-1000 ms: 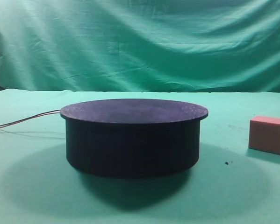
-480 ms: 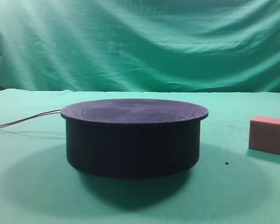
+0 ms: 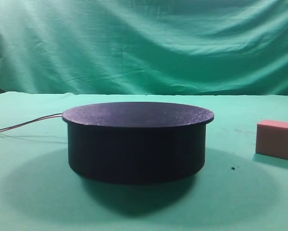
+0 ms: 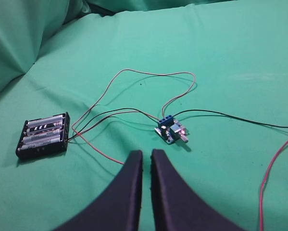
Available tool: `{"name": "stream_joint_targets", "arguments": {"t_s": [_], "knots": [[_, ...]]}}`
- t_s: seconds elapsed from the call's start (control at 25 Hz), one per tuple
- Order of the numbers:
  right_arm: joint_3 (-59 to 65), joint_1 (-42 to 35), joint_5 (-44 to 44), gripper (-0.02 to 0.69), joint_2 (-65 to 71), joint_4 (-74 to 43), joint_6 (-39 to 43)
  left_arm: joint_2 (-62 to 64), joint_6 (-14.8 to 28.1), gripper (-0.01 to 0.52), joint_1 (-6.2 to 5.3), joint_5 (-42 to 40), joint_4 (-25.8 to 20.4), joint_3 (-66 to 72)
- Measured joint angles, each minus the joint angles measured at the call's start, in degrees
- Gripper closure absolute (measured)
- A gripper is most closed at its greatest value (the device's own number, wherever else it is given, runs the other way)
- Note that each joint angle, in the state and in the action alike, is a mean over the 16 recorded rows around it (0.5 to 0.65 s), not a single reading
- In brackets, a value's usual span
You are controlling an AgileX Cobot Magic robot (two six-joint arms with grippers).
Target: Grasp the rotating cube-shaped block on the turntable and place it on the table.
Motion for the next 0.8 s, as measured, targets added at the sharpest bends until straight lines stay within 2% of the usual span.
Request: {"name": "stream_joint_targets", "arguments": {"t_s": [0.28,0.8], "knots": [[3.7,-0.6,3.2,0.665,-5.1,0.8,0.3,0.0,0.0,0.514,0.00,0.0,0.0,0.0],[3.8,-0.6,5.6,0.665,-5.5,1.5,0.5,0.0,0.0,0.514,0.00,0.0,0.0,0.0]]}}
